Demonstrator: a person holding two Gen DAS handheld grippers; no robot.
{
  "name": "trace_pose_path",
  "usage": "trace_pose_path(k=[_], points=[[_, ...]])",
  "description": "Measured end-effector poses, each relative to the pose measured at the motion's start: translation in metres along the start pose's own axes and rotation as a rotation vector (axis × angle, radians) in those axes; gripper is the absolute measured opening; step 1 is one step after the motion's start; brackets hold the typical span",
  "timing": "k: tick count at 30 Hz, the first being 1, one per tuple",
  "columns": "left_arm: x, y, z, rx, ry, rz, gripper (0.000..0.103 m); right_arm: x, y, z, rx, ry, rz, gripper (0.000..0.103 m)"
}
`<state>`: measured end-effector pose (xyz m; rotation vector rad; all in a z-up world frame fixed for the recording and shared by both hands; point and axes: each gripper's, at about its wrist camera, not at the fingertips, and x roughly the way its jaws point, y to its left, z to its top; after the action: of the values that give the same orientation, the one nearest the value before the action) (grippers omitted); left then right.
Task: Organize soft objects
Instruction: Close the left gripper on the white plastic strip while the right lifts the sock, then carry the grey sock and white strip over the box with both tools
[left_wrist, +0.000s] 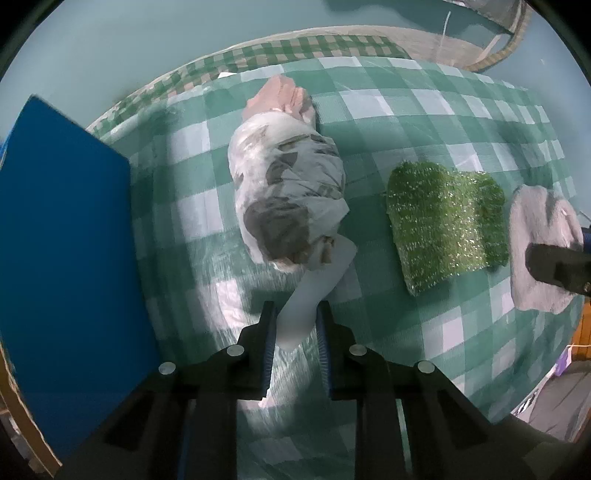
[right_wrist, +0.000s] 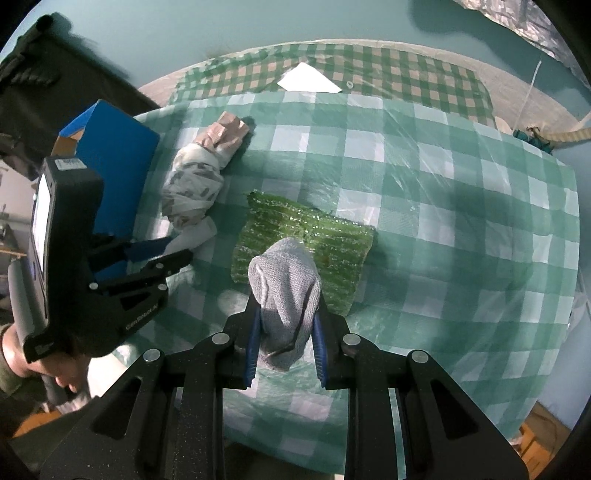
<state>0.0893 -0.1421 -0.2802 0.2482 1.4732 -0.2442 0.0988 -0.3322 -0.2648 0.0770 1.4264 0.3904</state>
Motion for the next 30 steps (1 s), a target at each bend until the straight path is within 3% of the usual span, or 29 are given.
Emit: trace_pose_path(k=[12, 24, 30], points=[[-0.026, -0.005, -0.038, -0.073, -0.001, -0.07, 0.015, -0.005, 0.014, -0.002, -0.025, -0.009, 0.007, 0.023], [-0.084, -0.005, -0.07, -0.119, -0.075, -0.095, 0.015, -0.027, 0.03, -0.002, -0.054, -0.037, -0.001, 0.023], [-0.109, 0.008, -0.065, -0.097, -0.121, -0.085, 0.015, -0.042, 0.041, 0.0, -0.077, -0.06, 0.002, 0.023]])
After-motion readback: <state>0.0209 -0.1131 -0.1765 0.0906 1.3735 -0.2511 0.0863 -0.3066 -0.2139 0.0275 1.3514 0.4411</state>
